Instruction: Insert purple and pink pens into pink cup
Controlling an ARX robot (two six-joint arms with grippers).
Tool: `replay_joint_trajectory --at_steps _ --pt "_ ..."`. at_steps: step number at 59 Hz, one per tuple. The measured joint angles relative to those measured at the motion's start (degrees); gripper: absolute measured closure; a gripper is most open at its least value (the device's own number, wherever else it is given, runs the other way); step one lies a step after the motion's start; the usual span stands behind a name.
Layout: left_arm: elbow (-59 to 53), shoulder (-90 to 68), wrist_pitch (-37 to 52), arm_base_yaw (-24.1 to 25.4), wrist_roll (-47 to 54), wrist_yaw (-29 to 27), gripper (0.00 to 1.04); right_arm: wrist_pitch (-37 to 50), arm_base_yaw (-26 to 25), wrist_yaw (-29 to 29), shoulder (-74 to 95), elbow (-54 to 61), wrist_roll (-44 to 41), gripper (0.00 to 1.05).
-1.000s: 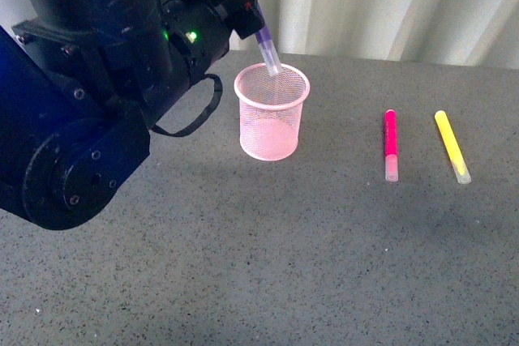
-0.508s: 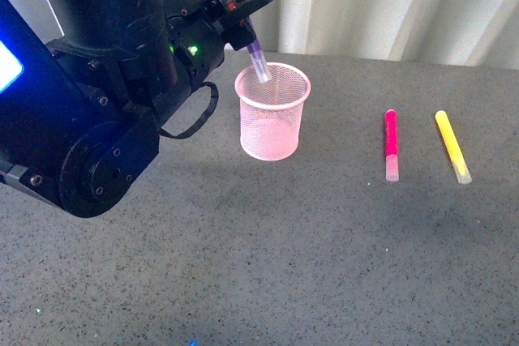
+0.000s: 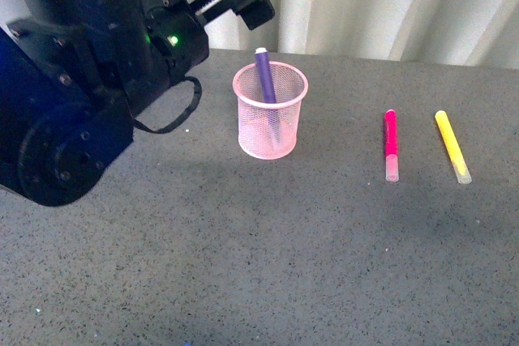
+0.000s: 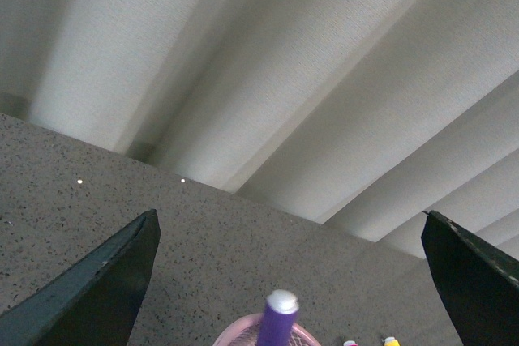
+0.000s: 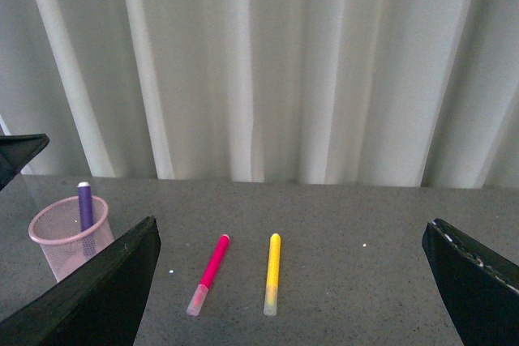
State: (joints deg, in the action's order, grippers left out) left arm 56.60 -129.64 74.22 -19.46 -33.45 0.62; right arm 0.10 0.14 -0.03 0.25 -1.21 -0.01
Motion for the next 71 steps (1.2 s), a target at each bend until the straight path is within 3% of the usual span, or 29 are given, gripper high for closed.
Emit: replay_joint_trajectory --at_steps 13,21,27,34,46,47,50,53,57,71 --pt "-2.7 14.0 -16.4 4.5 1.4 9.2 0.07 0.0 0.0 0.0 0.0 0.0 0.0 0.07" --pt "-11.5 33.5 -34.3 12.8 11.0 27.3 0.07 0.0 0.0 0.0 0.0 0.0 0.0 0.07" --pt "-16.7 43.0 -44.1 19.0 14.7 35.1 0.07 0.0 0.0 0.0 0.0 0.0 0.0 0.07" --pt "-22.8 53.1 -52.4 27.8 18.6 40.0 0.07 0.0 0.0 0.0 0.0 0.0 0.0 0.07" --pt "-30.9 62.4 -55.3 39.4 21.0 45.3 0.07 0.0 0.0 0.0 0.0 0.0 0.0 0.07" --pt "-31.7 62.1 -53.9 39.8 21.5 44.1 0.08 0.0 0.0 0.0 0.0 0.0 0.0 0.07" --pt "-37.0 60.7 -39.7 38.6 25.2 31.6 0.18 0.0 0.0 0.1 0.0 0.0 0.0 0.07" --pt "-41.7 60.5 -29.4 37.2 27.8 22.8 0.27 0.0 0.0 0.1 0.0 0.0 0.0 0.07" --pt "-45.8 62.5 -21.3 34.7 30.3 15.1 0.39 0.0 0.0 0.0 0.0 0.0 0.0 0.07" --pt "-52.2 70.5 -19.9 28.9 32.5 9.0 0.84 0.0 0.0 0.1 0.0 0.0 0.0 0.07"
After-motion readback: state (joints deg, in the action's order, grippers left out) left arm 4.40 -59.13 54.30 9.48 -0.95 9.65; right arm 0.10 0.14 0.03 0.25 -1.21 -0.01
